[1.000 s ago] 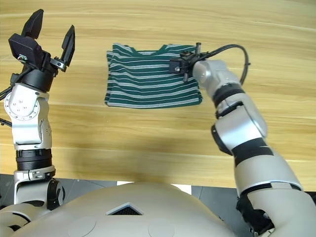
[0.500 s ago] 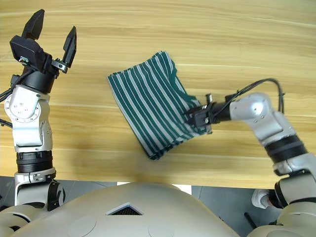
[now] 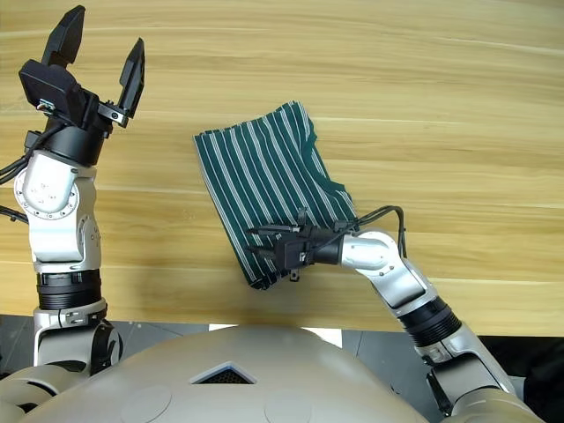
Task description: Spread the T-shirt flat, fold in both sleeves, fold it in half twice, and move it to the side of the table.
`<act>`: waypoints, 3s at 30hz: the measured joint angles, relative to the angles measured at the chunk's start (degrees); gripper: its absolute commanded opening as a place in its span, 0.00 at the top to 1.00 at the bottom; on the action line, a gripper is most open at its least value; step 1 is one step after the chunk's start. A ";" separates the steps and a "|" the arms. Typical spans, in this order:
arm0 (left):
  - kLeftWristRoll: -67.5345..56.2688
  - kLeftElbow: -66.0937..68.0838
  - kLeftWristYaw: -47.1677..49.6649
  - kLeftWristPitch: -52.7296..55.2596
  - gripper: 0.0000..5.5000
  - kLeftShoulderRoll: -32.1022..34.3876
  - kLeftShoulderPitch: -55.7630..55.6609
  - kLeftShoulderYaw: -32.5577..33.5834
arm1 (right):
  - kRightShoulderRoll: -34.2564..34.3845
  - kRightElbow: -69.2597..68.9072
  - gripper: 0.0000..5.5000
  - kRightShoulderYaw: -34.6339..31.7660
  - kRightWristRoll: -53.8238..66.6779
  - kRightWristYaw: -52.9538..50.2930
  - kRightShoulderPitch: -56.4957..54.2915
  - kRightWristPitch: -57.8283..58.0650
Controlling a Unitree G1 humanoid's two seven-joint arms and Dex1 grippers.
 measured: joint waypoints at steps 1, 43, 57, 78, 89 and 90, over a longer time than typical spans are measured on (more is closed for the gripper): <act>0.00 0.00 0.08 -0.01 0.39 -0.32 0.00 -0.05 | 0.65 1.16 0.76 -0.02 -0.46 -0.42 0.02 -0.26; 0.94 -7.24 0.11 1.91 0.39 -0.47 3.60 -0.33 | 9.42 -2.25 0.76 -6.68 18.62 4.80 -8.90 10.58; 36.77 -14.07 -7.09 -27.08 0.38 23.11 28.47 2.52 | -11.90 15.43 0.52 -24.58 -10.55 -0.94 -7.91 -30.92; 44.85 -2.93 -3.48 -41.27 0.38 30.83 31.95 -6.61 | -16.94 46.89 0.46 -12.67 -49.53 -28.18 -21.20 -65.94; 43.55 -1.70 -2.84 -41.19 0.38 30.74 30.72 -9.90 | -13.95 40.91 0.46 -0.79 -33.47 -24.45 -16.27 -60.73; 43.51 -1.49 -2.72 -41.21 0.38 30.74 30.57 -10.04 | -14.21 39.40 0.46 0.44 -30.74 -23.01 -15.32 -59.09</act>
